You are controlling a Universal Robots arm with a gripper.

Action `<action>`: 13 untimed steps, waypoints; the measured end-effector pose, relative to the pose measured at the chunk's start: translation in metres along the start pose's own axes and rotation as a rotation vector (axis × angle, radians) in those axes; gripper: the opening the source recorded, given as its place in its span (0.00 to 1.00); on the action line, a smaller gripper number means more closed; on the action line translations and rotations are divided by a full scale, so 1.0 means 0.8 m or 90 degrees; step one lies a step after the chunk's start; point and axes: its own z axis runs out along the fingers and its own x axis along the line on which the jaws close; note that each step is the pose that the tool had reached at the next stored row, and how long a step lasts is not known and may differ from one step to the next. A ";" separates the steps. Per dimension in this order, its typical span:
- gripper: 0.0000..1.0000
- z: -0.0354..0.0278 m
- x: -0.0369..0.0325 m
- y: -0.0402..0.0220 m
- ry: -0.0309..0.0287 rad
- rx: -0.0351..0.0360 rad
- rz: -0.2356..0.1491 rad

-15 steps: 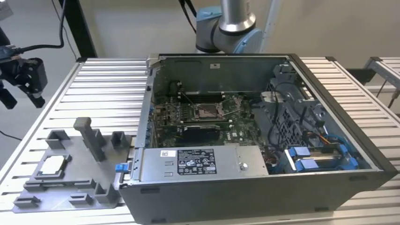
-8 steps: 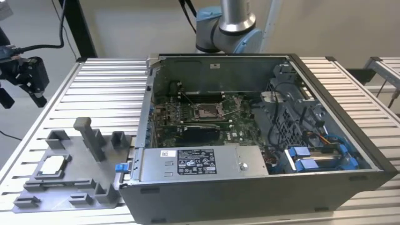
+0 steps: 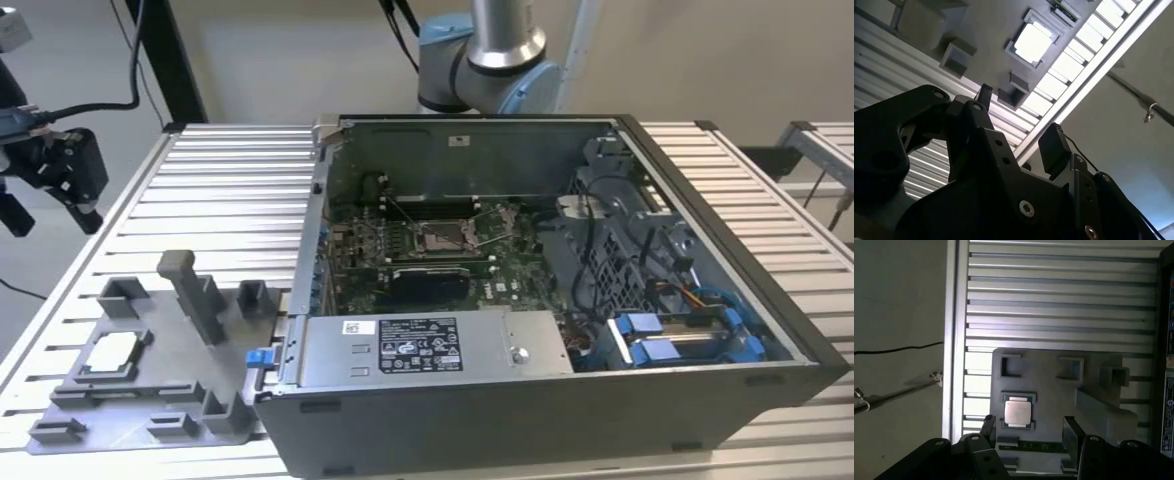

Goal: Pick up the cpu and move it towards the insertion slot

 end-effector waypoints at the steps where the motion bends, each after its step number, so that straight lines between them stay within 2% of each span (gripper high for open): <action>1: 1.00 0.0014 0.0000 -0.0001 0.0001 0.0000 0.000; 10: 1.00 0.0022 0.0000 0.0000 0.0001 0.0001 0.000; 13: 1.00 0.0052 0.0000 -0.0002 0.0000 0.0005 0.000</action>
